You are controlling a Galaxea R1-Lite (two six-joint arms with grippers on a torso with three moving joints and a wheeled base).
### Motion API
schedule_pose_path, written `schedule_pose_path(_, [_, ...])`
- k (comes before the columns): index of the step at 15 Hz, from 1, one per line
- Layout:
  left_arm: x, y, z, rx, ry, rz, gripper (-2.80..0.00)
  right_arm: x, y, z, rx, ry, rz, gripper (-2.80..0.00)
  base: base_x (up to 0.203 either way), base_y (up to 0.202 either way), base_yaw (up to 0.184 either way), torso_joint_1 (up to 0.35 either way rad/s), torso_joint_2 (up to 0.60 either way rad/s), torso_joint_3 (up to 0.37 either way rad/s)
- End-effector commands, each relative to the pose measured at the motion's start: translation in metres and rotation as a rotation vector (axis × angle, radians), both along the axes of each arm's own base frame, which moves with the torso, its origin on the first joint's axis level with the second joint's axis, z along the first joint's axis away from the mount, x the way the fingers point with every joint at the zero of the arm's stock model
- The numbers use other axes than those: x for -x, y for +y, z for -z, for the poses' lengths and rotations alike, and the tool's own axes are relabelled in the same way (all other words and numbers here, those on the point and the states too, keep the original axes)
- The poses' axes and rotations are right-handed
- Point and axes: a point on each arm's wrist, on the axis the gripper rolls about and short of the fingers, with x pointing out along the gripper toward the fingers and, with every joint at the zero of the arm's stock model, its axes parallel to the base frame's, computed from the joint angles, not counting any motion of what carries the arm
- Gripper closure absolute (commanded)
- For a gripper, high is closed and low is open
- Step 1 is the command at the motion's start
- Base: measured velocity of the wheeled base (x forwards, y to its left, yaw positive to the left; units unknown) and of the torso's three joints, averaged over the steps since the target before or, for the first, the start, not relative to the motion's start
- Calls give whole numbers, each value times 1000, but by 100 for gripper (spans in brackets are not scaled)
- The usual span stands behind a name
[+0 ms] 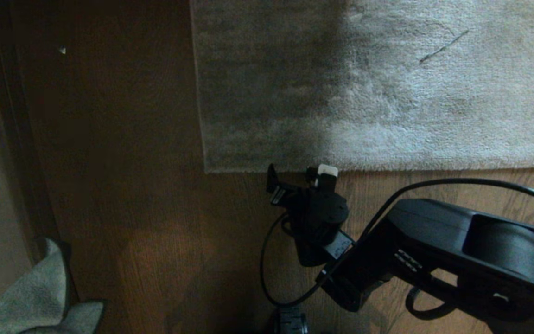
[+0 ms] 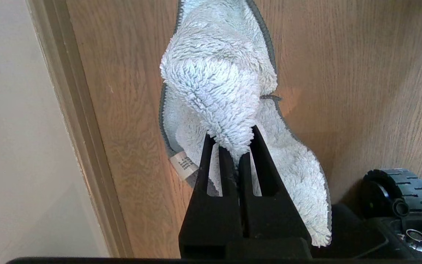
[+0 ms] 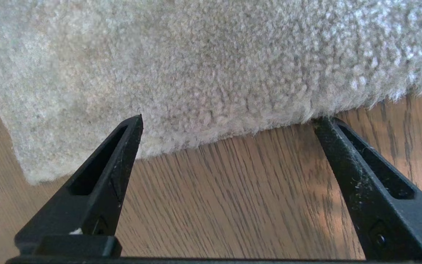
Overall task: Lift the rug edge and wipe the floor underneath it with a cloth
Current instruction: Lift up the carpet
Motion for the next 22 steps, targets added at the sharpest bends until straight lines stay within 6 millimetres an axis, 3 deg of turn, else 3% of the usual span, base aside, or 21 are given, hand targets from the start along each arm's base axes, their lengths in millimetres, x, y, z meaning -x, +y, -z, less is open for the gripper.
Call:
schedule_pose_path(1, [0,0,0,0,0,0,0,-7,-4,-7,-38,-47,22,-280,0,0,0,0,0,0])
schedule_pose_path(7, [0,0,0,0,0,0,0,-19,-5,-22,-67,-103,51,-280,0,0,0,0,0,0])
schedule_pose_path(14, [0,0,0,0,0,0,0,-46,-44,-57,-50,-180,179,-280,0,0,0,0,0,0])
schedule_pose_path(22, [0,0,0,0,0,0,0,-38,-62,-100,-26,-244,223,-280,0,0,0,0,0,0])
